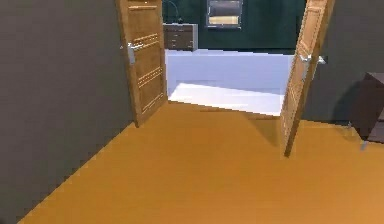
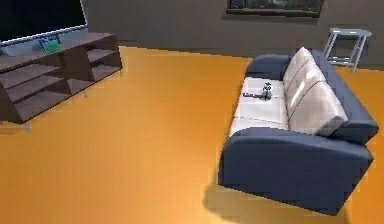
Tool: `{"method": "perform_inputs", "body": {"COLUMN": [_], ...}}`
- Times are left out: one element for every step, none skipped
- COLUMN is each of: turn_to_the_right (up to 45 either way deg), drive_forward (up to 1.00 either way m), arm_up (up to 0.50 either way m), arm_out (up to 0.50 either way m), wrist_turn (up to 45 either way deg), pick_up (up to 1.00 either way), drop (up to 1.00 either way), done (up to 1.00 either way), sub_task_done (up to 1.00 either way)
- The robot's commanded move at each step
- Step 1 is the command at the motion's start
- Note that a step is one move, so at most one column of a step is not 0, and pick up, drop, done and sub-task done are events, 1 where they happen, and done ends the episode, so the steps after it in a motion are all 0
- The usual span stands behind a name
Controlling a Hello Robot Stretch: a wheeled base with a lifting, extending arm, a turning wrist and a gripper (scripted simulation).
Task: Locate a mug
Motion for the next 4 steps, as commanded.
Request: {"method": "perform_inputs", "body": {"turn_to_the_right": [3.0,0.0,3.0,0.0], "drive_forward": [0.00,1.00,0.00,1.00], "arm_up": [0.00,0.00,0.00,0.00], "arm_out": [0.00,0.00,0.00,0.00], "wrist_turn": [0.0,0.0,0.0,0.0], "pick_up": [0.00,0.00,0.00,0.00], "drop": [0.00,0.00,0.00,0.00], "done": [0.00,0.00,0.00,0.00], "sub_task_done": [0.00,0.00,0.00,0.00]}}
